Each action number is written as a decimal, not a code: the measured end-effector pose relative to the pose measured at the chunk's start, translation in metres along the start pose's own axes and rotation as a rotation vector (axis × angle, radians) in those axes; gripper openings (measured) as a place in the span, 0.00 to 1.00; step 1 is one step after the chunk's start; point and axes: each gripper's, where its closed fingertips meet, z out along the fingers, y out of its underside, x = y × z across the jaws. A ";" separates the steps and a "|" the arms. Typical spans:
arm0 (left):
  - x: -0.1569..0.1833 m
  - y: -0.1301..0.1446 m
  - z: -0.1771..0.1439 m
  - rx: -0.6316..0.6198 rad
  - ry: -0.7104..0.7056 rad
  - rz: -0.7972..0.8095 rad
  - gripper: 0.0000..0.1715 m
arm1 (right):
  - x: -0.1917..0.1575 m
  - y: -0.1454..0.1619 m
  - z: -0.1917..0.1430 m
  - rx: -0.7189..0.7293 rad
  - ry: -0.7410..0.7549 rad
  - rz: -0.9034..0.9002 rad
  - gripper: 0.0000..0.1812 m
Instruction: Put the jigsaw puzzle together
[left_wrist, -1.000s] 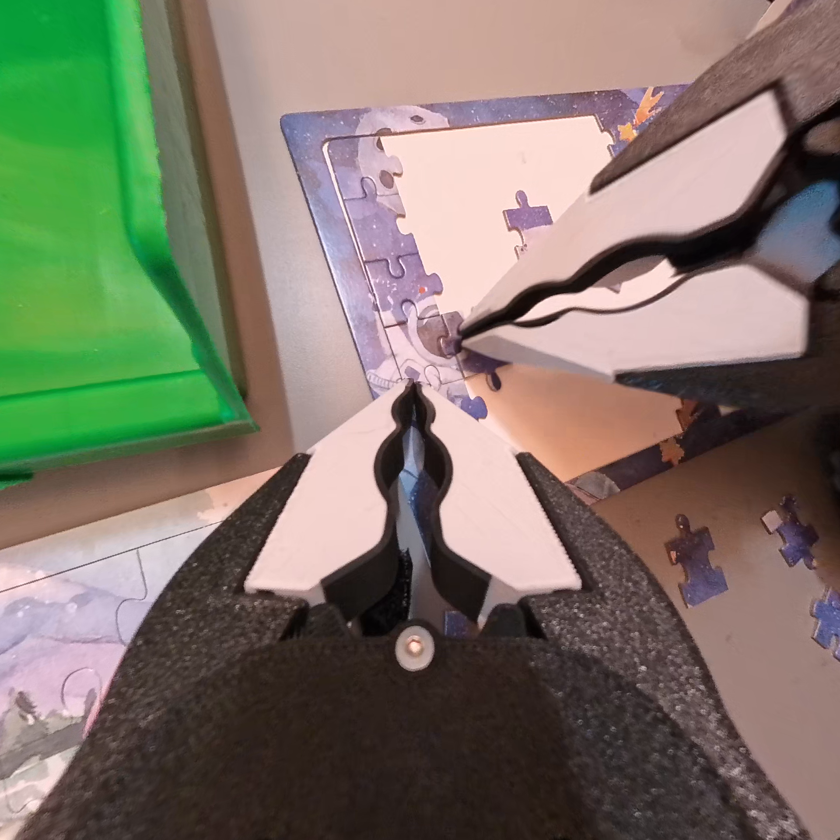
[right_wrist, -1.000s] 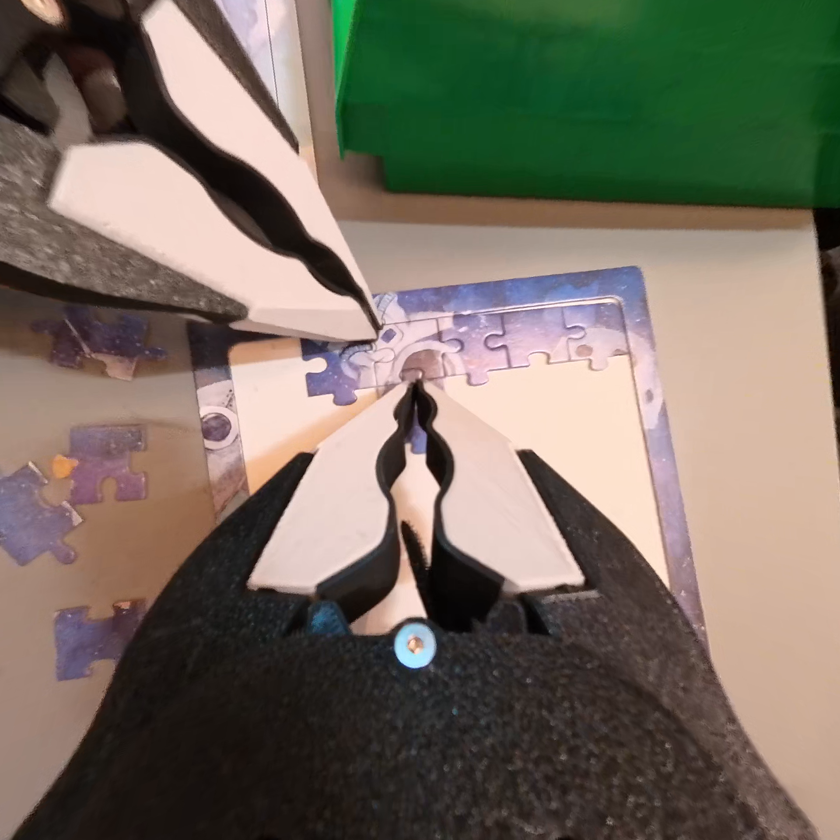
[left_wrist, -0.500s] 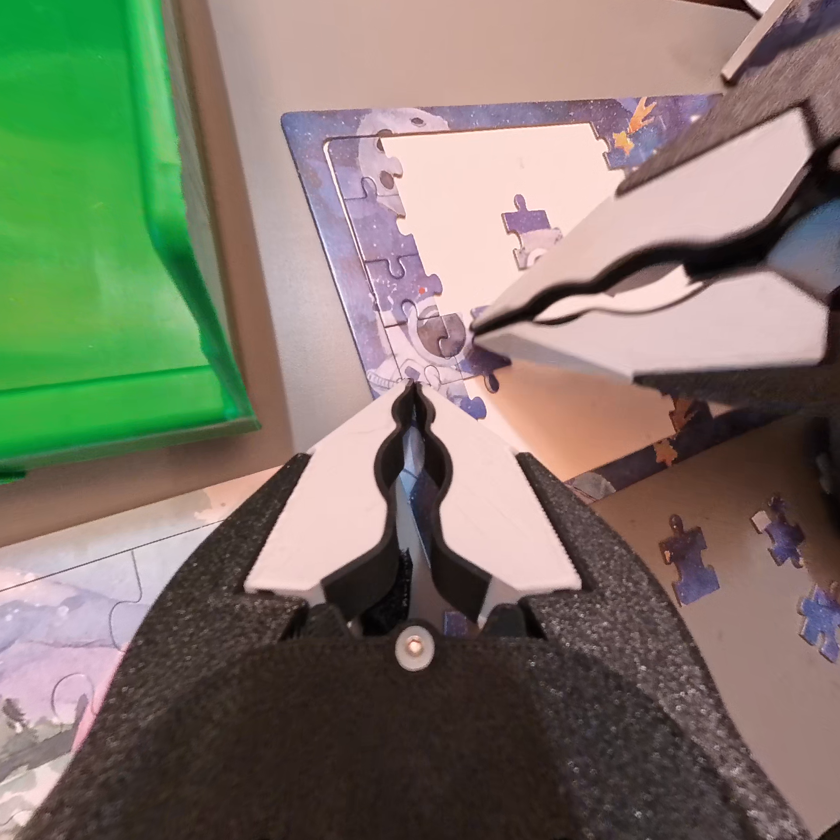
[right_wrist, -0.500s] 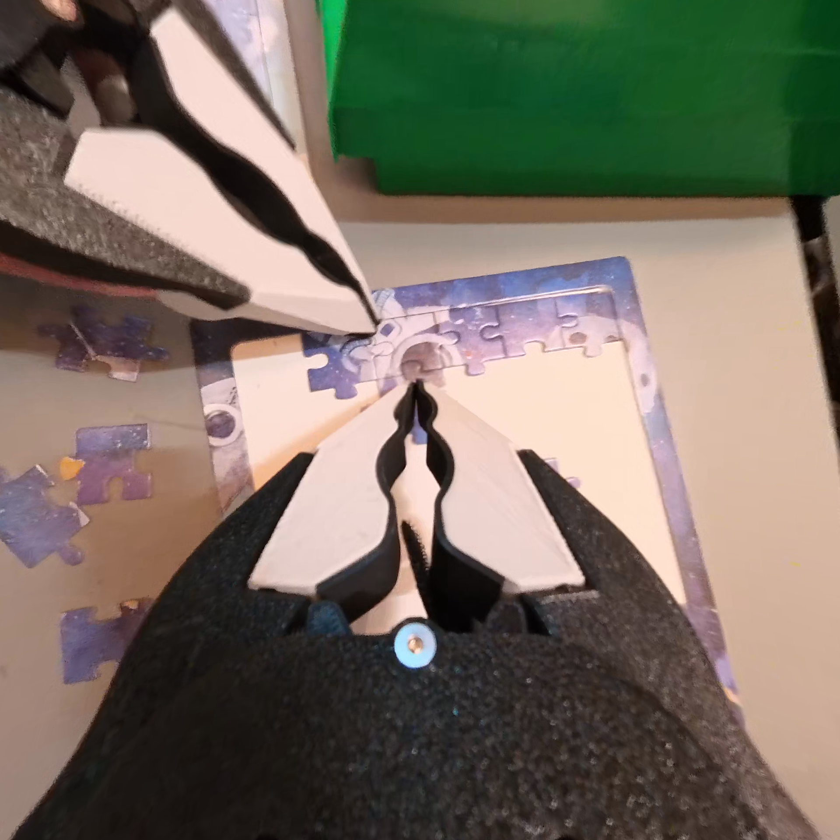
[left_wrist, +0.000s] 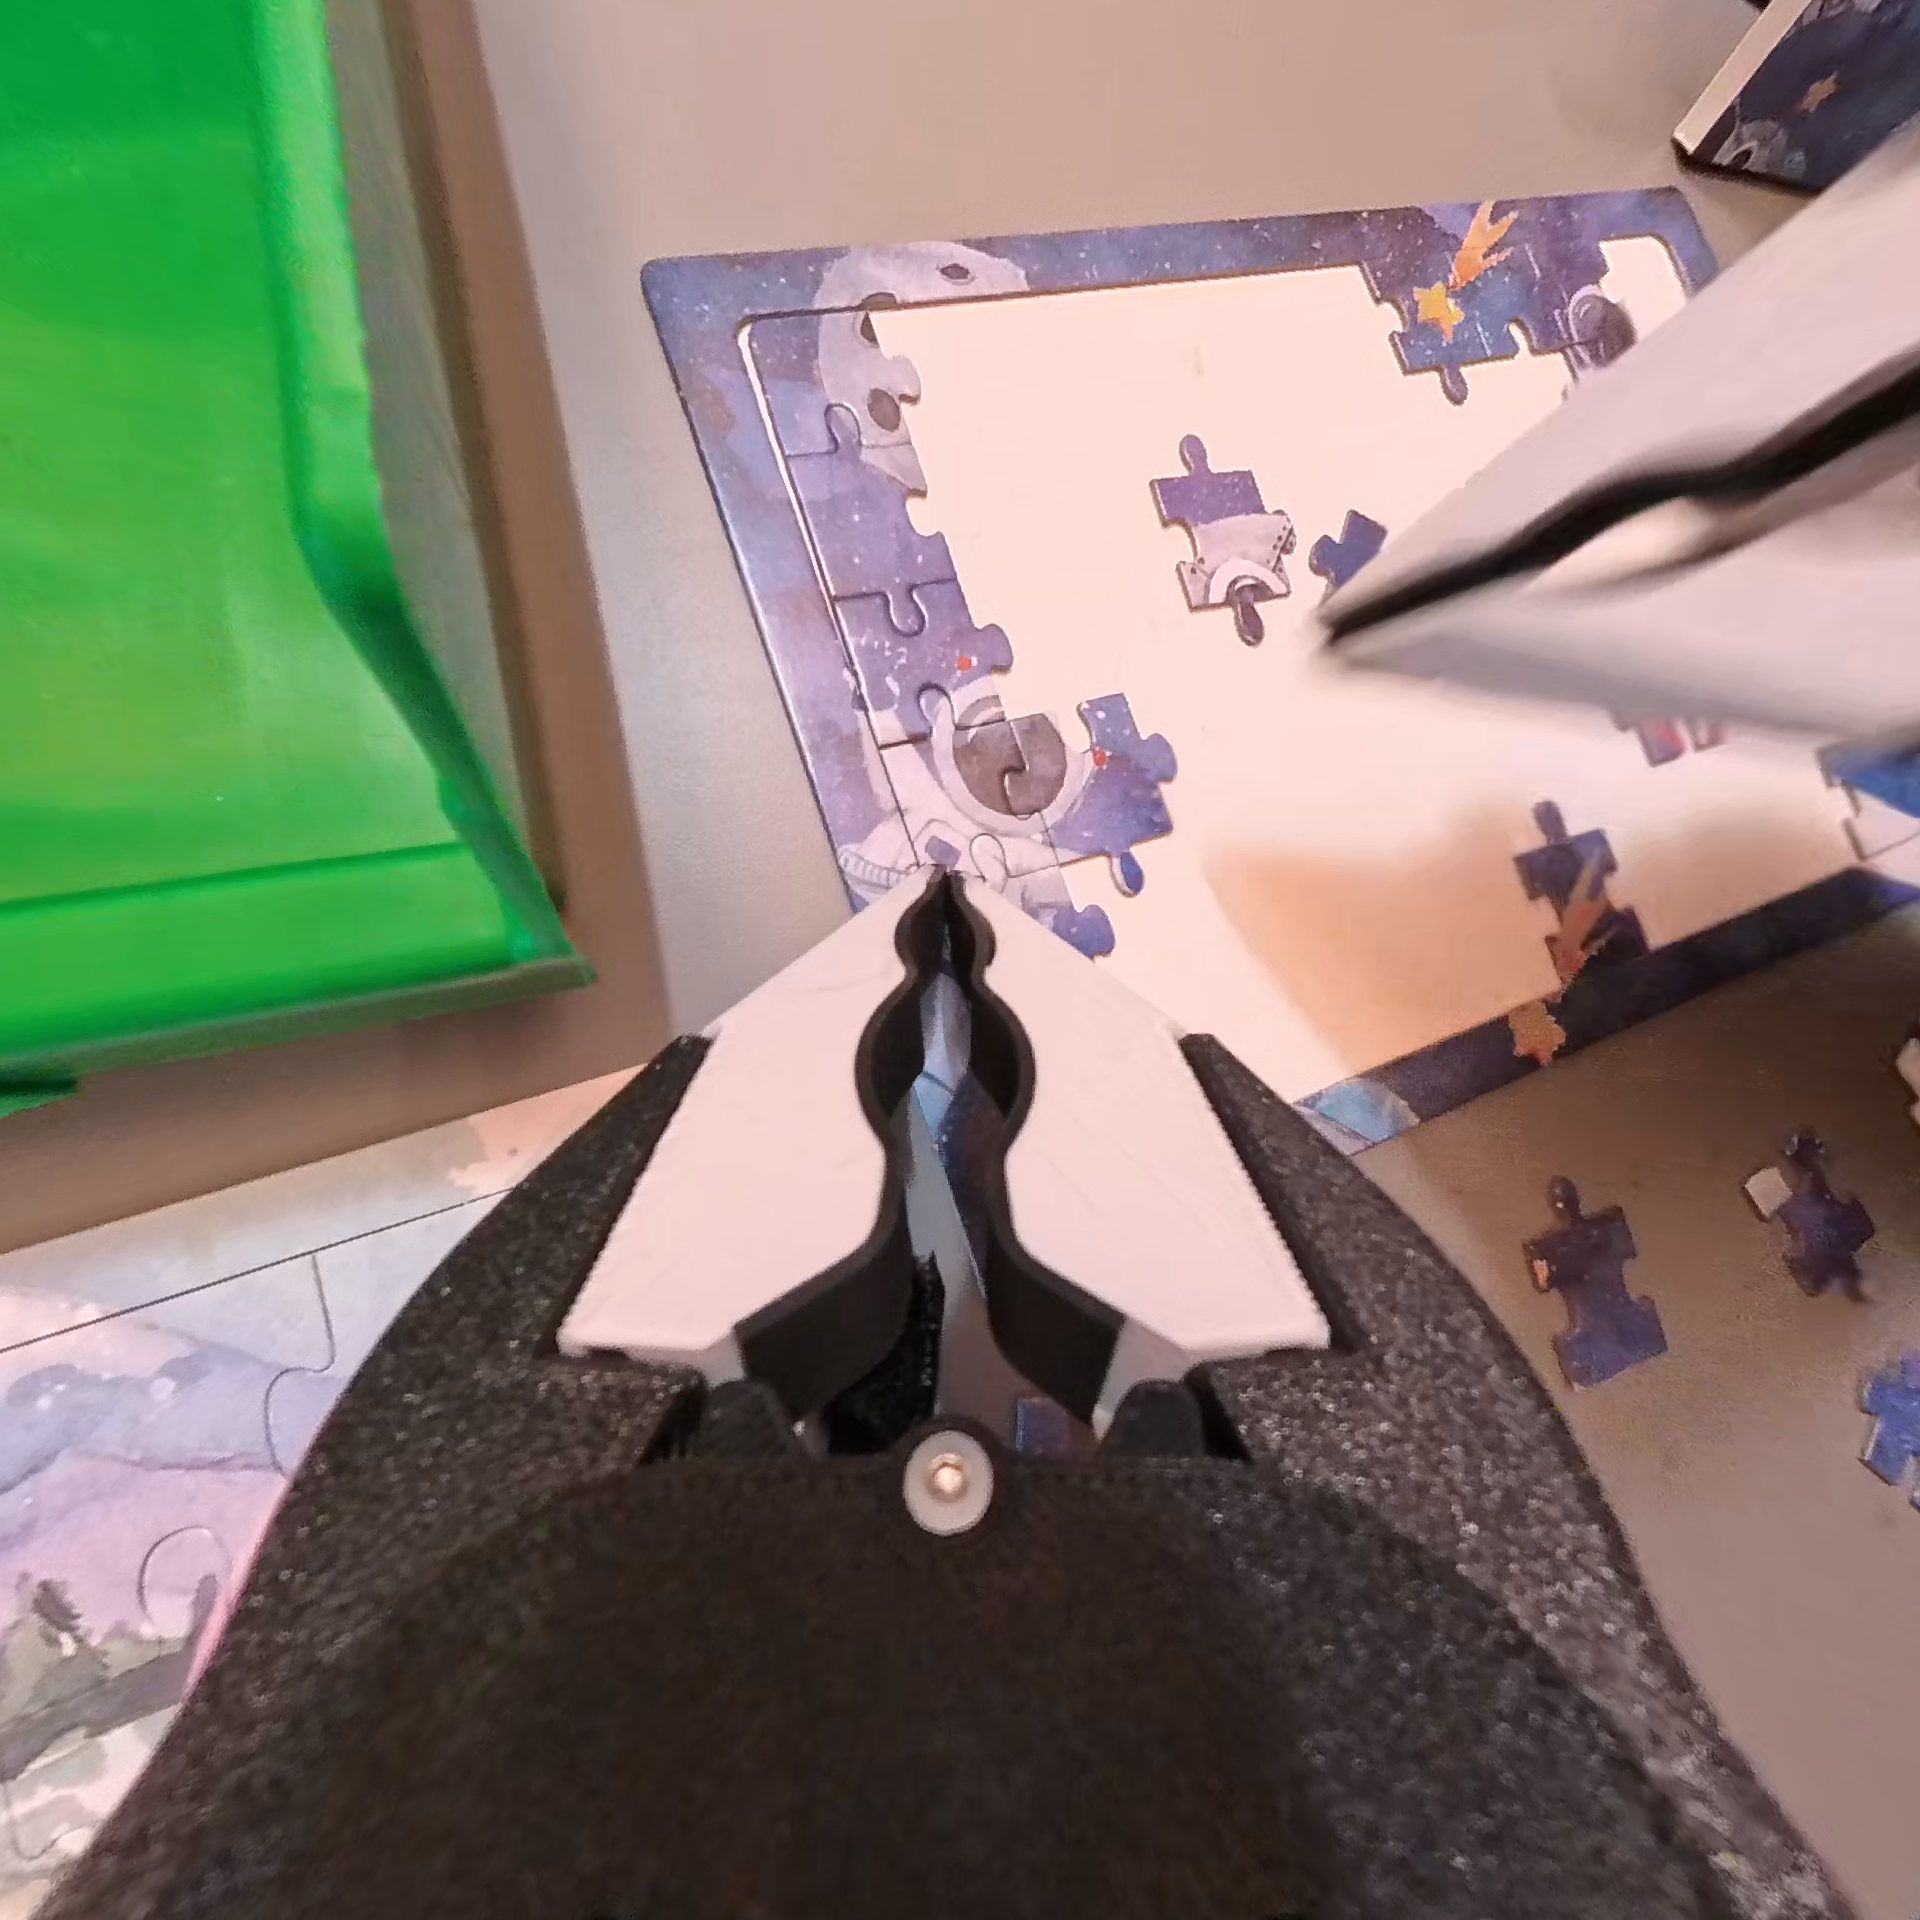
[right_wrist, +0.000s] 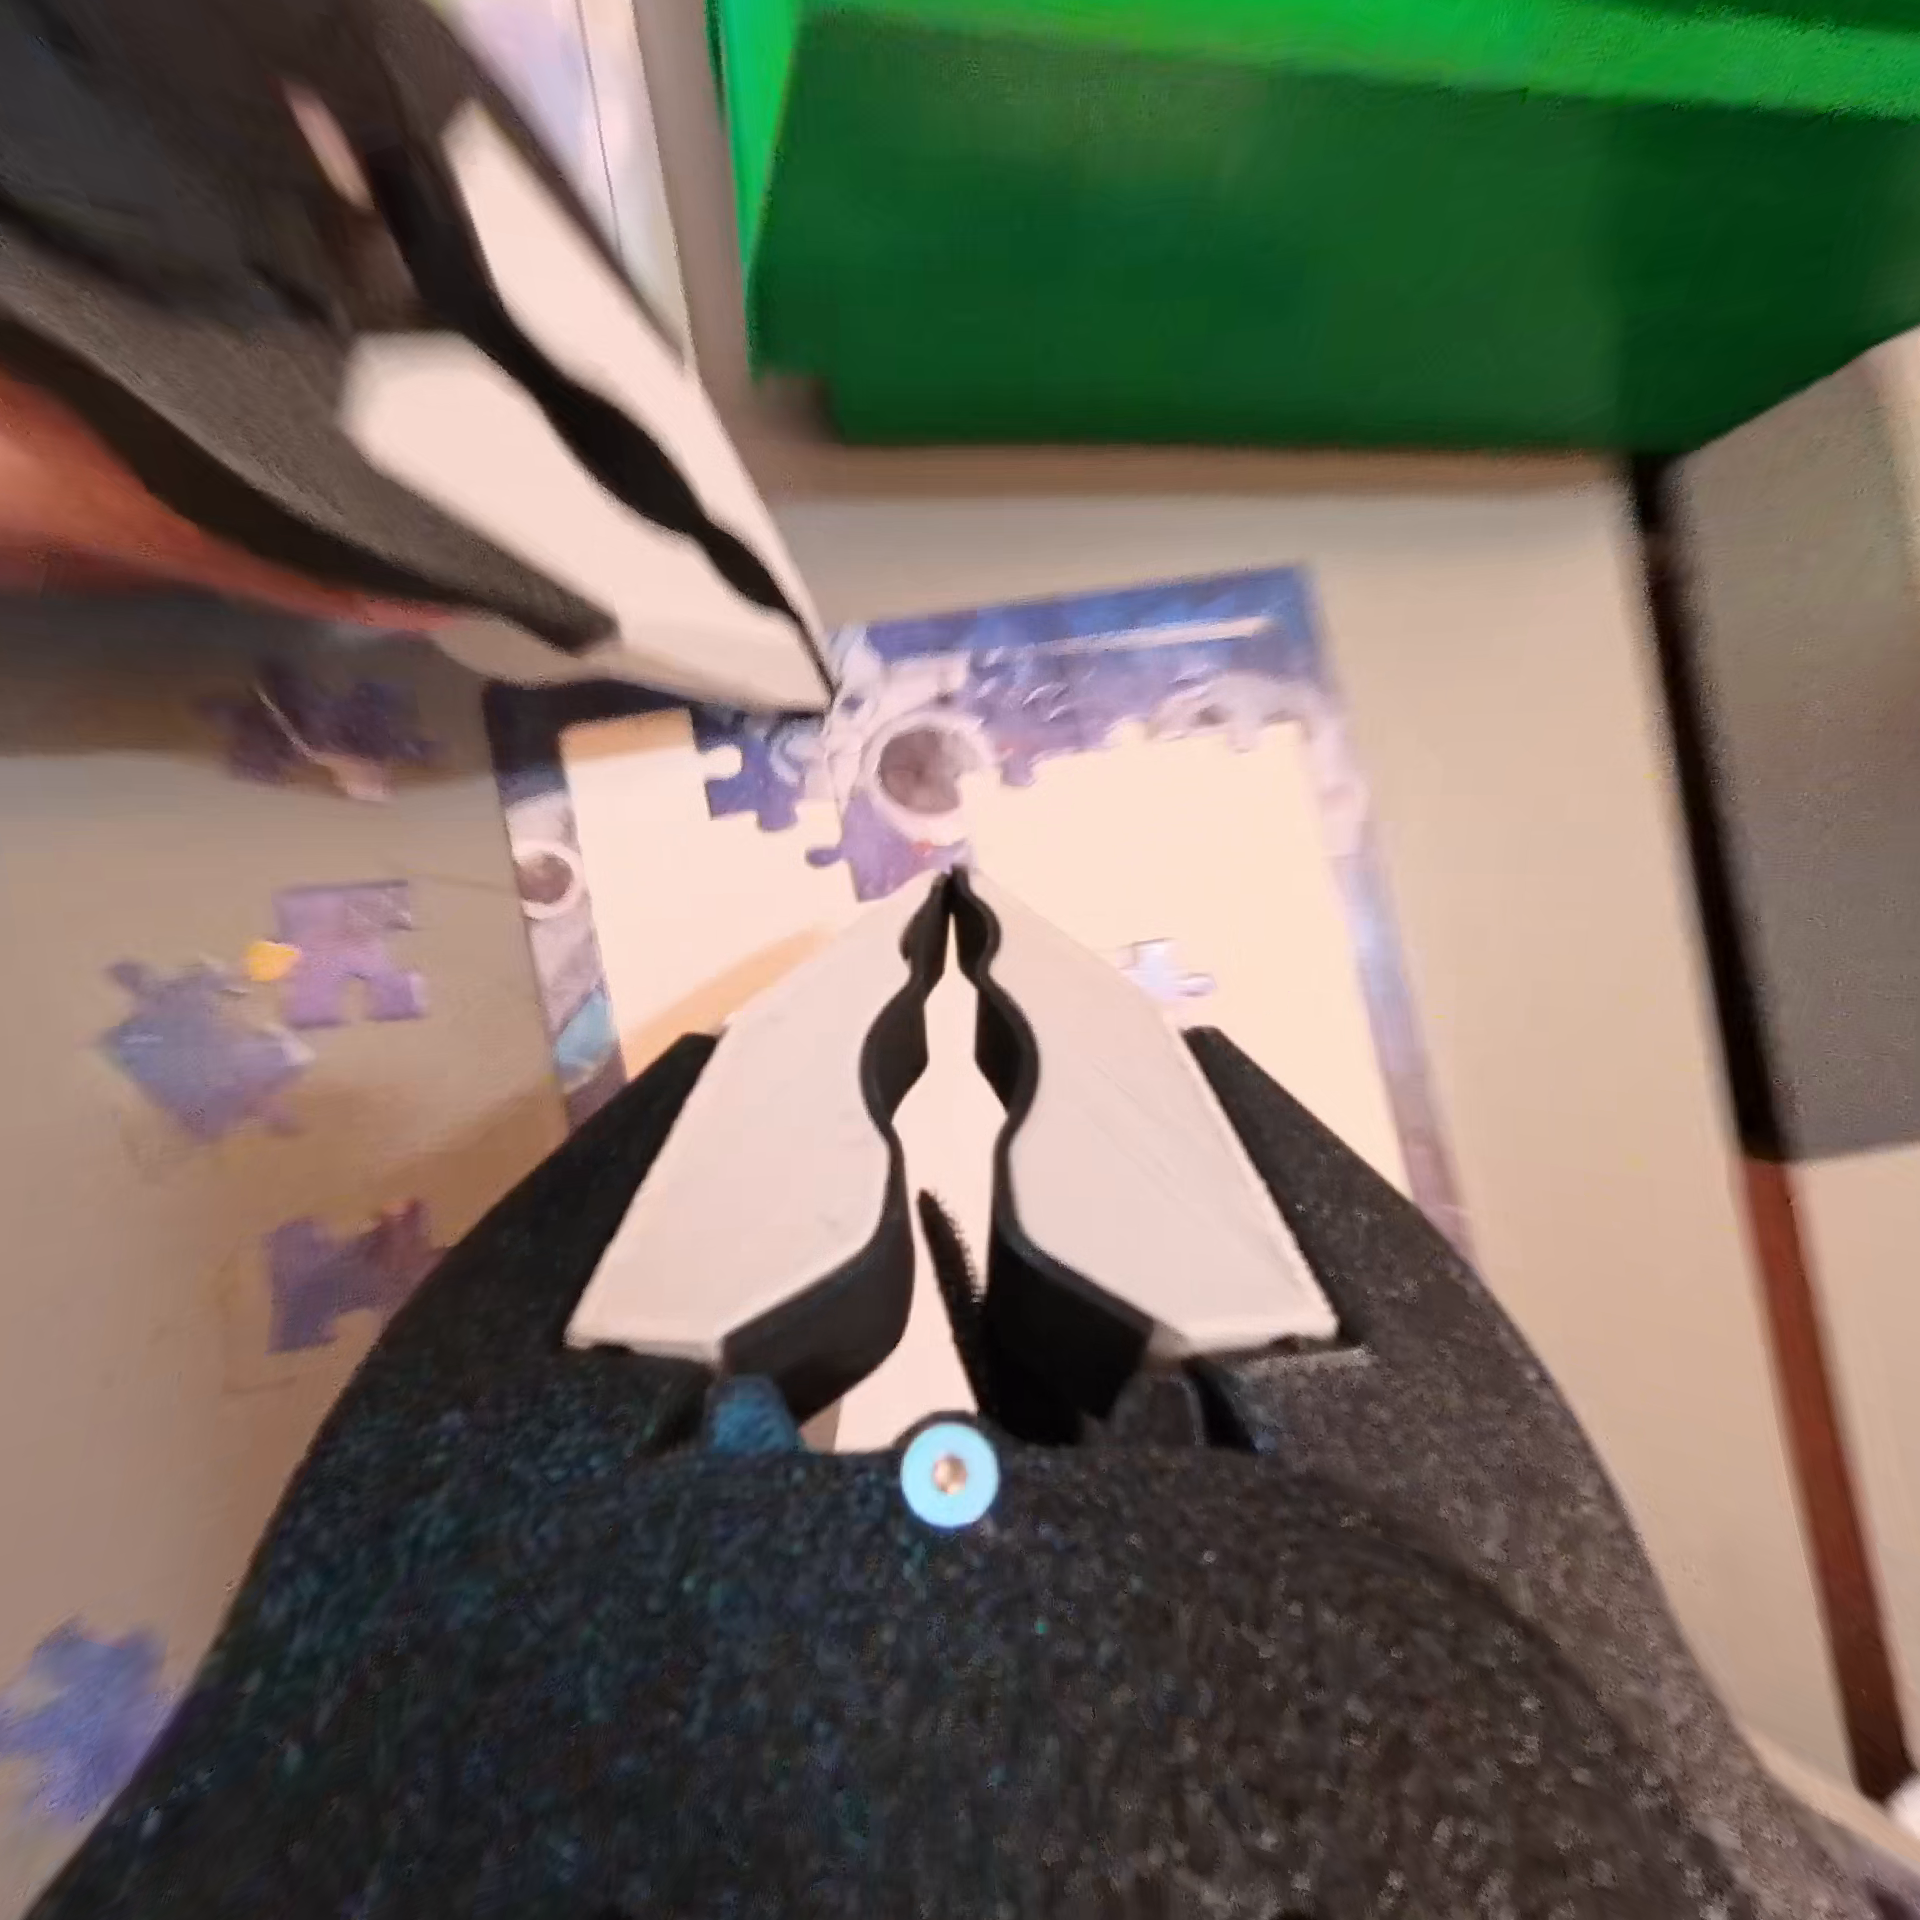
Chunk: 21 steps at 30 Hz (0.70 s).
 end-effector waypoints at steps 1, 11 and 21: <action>0.000 0.000 0.000 -0.001 -0.011 0.012 0.00 | 0.008 -0.014 -0.029 0.062 0.016 0.032 0.00; 0.000 -0.009 -0.008 -0.063 -0.178 0.140 0.00 | -0.070 0.085 -0.231 0.081 0.164 0.180 0.00; 0.026 -0.015 0.021 -0.095 -0.173 0.168 0.00 | -0.105 0.216 -0.249 0.401 0.204 0.631 0.00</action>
